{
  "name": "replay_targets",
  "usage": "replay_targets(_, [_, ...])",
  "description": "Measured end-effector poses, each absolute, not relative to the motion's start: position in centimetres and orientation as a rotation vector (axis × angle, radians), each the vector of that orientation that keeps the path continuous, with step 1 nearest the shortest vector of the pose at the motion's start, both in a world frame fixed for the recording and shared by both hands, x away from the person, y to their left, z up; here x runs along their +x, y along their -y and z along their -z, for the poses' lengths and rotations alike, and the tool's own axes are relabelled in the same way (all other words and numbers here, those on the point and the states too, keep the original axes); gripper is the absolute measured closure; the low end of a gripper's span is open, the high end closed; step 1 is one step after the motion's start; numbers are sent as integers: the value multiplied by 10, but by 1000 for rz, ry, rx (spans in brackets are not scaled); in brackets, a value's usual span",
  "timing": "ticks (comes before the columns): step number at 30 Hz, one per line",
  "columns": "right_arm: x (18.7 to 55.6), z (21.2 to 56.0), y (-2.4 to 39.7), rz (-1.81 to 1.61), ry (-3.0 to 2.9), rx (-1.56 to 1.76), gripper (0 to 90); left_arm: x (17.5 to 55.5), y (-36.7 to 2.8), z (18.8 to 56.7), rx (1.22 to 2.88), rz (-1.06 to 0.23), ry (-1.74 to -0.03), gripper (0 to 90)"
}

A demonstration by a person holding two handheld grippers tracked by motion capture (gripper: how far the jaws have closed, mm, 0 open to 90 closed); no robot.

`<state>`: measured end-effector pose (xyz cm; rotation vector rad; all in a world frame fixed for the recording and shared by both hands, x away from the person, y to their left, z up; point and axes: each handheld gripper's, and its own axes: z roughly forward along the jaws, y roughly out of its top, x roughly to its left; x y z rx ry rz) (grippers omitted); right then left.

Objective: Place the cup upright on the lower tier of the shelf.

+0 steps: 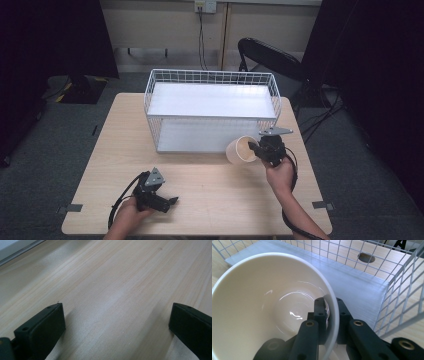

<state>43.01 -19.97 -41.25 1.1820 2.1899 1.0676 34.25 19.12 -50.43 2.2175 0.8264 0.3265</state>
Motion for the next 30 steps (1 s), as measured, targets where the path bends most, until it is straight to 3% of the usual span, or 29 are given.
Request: replay_targets(30, [448,429,170,-1007,-2048,1169,836,343,-191,504,2218,-326,-826,1])
